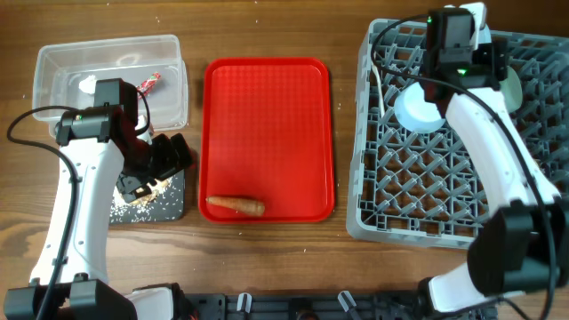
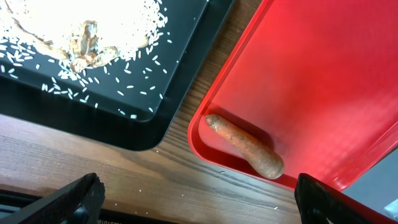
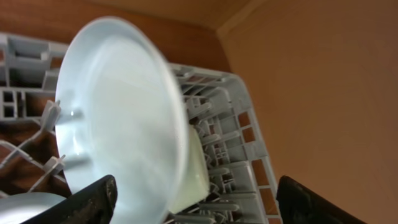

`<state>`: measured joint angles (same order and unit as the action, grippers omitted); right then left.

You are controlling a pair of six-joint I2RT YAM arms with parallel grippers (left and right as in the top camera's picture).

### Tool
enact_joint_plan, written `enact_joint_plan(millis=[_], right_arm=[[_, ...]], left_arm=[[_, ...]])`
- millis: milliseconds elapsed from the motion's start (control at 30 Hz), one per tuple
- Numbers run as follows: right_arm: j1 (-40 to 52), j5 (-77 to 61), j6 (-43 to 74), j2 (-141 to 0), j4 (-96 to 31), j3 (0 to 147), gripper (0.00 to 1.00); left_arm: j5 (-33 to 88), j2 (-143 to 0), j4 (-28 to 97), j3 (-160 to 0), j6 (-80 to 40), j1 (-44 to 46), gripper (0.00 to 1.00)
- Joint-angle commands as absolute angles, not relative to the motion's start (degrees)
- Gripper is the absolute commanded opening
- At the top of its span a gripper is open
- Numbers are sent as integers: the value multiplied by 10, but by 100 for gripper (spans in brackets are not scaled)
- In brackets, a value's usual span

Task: Sort waste into correct bins and load items into the dishwasher rack
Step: 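Lift the plate with right gripper and stand it upright in the rack, then reach left gripper to the carrot on the red tray and grasp it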

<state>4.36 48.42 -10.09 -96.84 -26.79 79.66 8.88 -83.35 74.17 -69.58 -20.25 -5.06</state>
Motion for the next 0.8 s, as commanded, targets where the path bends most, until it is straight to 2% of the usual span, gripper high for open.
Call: enact_joint_plan(millis=[0,100,233,333,500,600,767], right_arm=[[43,414,-73,-882,-309,805,90],[43,143,-67,-828,-446,805,91],[43,-135,-22,-827,-527,805,96],[43,-155,-22,-830,-542,805,98],[43,-156,-24,-831,-550,803,100],[43,-156,-24,-831,-553,803,100],[43,-156,-13,-831,-554,803,100]], left_arm=[[90,-829,741,-693,-199,-54,100],[90,-829,739,-693,-200,-54,100],[116,-829,735,-693,-208,-47,100],[138,-829,735,-693,-279,-8,100],[190,-829,729,-693,-511,100,100],[150,-829,728,-693,-662,176,100],[57,-829,728,-693,-807,260,100]])
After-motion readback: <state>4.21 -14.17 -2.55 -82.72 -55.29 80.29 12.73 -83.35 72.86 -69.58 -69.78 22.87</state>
